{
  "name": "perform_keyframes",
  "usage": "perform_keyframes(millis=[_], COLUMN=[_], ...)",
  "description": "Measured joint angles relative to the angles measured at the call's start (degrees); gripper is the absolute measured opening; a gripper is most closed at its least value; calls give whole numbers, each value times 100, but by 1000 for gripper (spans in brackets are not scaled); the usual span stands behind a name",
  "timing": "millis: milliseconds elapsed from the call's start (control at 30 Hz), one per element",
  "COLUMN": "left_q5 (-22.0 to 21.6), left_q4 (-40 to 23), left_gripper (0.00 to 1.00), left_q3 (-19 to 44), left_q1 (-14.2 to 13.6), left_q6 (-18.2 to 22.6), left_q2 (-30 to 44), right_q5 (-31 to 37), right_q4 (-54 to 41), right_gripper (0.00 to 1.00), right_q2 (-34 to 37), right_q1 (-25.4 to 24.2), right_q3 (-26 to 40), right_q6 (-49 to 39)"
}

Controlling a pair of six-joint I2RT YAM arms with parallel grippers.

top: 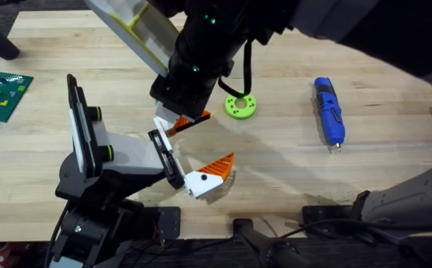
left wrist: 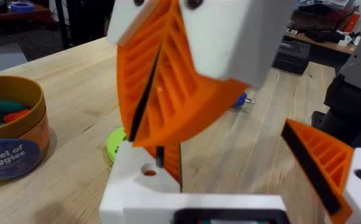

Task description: Pick up the gripper from the table and insert it into the empty holder that is missing its gripper. Then pick up a screw, insert it into the mounting hole, and use the screwdriver to tighten it. Finally, clean up the table by picking up the vegetable and placing it into the bucket.

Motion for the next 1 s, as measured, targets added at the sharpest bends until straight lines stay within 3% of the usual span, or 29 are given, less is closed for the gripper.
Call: perform_keyframes(millis=[1000], left_q5=[2], left_q4=[6], left_gripper=[984], left_q3=[0], left_q1=[0], left_q6=[-20], left_q2=[2], right_q5=[3], right_q4=[145], right_gripper=[9], right_q2=[0], right_q1=[-2], right_q3=[-1], right_q6=[2])
